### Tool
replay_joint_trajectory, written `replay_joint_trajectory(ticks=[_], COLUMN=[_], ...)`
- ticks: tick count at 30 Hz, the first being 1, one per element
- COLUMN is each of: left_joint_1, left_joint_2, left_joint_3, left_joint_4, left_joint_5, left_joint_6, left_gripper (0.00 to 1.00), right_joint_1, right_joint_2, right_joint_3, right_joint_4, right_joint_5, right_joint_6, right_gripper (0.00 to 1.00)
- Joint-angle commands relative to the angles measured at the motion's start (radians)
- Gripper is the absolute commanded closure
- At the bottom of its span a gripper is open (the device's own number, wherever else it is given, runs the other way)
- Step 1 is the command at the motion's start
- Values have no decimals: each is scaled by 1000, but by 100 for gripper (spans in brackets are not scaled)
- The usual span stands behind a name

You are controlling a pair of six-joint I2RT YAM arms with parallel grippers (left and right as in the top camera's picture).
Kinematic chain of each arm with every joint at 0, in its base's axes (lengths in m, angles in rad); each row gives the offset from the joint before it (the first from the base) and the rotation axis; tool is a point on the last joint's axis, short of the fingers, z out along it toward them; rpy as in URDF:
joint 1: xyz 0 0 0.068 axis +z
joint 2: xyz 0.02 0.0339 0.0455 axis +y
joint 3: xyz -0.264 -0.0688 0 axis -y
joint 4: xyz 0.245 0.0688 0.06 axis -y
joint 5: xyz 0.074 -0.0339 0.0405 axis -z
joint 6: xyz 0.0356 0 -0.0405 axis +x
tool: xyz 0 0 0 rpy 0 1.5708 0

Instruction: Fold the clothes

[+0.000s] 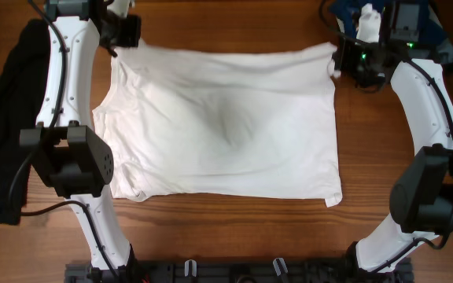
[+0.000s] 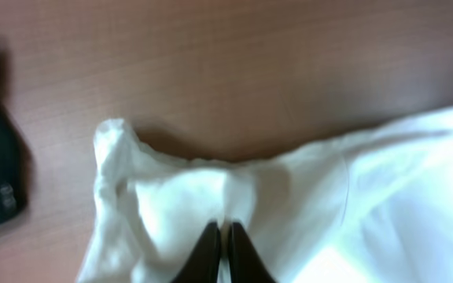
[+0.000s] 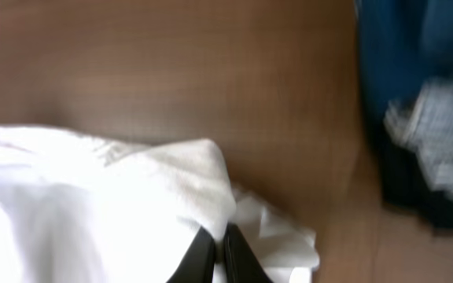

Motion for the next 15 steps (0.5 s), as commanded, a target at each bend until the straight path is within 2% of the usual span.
replay_joint_trajectory(ticks=[1, 4, 8, 11, 15], left_joint_1=[2, 2, 10, 14, 14], left_joint_2=[-30, -30, -30, -30, -30], left_joint_3=[3, 3, -19, -102, -310], left_joint_4=[-187, -374, -492, -504, -405], left_joint_5=[-104, -108, -115, -119, -119], left_joint_6=[-97, -167, -252, -304, -325], left_gripper=[96, 96, 96, 96, 96], right_joint_1=[2, 2, 2, 2, 2], right_joint_2=[-9, -9, -9, -9, -6], right_joint_3=[7, 7, 7, 2, -3], right_joint_4=[-97, -207, -323, -367, -372], right_joint_5=[-33, -33, -32, -32, -27], right_joint_6=[-28, -34, -65, -86, -96], right_gripper=[96, 96, 96, 96, 96])
